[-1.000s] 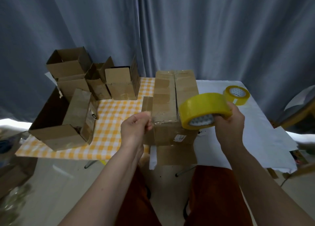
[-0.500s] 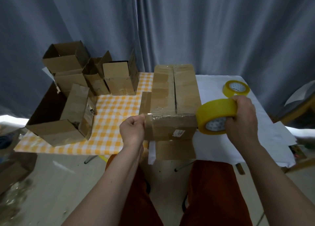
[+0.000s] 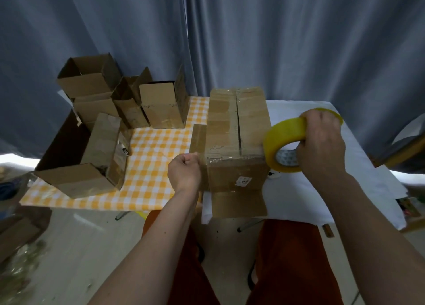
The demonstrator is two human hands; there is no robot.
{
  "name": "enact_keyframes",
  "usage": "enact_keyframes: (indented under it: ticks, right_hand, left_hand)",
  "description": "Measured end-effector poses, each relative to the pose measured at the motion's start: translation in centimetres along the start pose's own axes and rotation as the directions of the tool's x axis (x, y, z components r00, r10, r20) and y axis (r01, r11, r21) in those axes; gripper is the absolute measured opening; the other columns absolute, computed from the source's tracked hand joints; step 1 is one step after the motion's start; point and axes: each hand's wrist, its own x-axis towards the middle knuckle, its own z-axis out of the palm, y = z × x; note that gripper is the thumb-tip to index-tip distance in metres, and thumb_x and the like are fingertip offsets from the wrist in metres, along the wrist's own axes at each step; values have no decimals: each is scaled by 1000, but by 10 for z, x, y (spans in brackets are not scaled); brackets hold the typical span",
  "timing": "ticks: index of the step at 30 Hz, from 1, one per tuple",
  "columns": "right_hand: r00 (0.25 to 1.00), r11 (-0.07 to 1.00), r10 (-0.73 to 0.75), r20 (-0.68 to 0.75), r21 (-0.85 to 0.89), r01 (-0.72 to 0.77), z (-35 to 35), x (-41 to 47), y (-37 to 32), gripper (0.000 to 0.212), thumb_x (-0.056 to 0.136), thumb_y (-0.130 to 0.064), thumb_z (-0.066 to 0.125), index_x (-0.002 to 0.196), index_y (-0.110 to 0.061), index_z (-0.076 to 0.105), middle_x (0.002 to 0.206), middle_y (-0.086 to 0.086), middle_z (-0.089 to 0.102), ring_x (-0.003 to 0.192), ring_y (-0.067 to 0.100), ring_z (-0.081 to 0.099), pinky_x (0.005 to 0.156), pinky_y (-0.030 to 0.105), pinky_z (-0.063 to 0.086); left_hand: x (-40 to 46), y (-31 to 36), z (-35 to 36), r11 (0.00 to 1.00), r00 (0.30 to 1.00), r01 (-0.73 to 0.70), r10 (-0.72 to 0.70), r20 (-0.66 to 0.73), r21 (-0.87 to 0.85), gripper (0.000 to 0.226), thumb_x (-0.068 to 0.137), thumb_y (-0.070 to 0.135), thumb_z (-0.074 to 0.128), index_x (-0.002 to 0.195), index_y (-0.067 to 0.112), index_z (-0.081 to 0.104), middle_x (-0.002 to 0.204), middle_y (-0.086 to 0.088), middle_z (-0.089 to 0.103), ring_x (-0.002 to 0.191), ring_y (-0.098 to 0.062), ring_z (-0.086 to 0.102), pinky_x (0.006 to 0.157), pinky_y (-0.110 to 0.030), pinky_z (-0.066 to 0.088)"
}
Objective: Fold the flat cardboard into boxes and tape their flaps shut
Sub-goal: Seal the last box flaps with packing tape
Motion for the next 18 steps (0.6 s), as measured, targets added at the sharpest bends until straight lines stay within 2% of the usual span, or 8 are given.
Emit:
enact_keyframes:
  ticks: [5,8,10,13,14,16,18]
  right_hand:
    - [1000,999,15,-5,-49,-16,9,10,-1,45,64,23,52,104,2,50,100,22,52,96,40,46,68,46,41]
    - [999,998,42,4,-54,-41,14,14,0,43,66,22,56,102,0,48,98,21,52,93,38,47,71,46,44]
    - [1000,998,29,-7,-55,-29,16,14,-1,42,66,22,57,101,1,49,96,22,52,91,39,48,71,45,44]
    - [999,998,36,-15,-56,-36,18,14,-2,41,66,22,58,100,1,49,95,22,52,89,39,49,72,46,44]
    - [999,998,42,-12,-51,-42,18,14,-2,41,66,22,58,100,0,49,95,22,52,90,39,49,72,46,44]
    - [999,998,50,-5,-45,-50,17,14,-2,42,66,21,58,101,0,49,96,21,52,90,38,49,72,46,45]
    - [998,996,61,-13,-57,-62,16,15,-1,45,65,21,60,102,-1,49,98,20,52,92,37,49,73,47,46]
  left_hand:
    - [8,-6,4,999,999,40,-41,30,21,28,90,22,63,63,14,63,73,6,67,70,-7,60,56,-20,40]
    - [4,-10,9,998,997,63,-64,49,32,27,90,19,63,63,16,62,68,6,63,66,-9,56,59,-23,42]
    - [0,-10,12,998,999,22,-24,40,55,30,91,17,60,61,18,57,65,7,59,63,-11,53,55,-23,40]
    - [-7,-9,16,962,993,-114,101,64,247,30,96,21,51,66,22,47,67,5,56,66,-18,52,50,-26,34]
    - [-7,-7,18,940,989,-136,113,90,314,26,97,23,47,72,21,47,74,1,60,68,-20,53,51,-27,34]
    - [-4,0,19,908,989,-40,-23,144,418,18,98,30,46,98,13,51,104,-11,63,85,-26,58,63,-32,41]
    - [1,3,16,850,950,166,-274,150,500,54,93,35,56,131,1,37,134,-19,45,119,-35,47,89,-42,42]
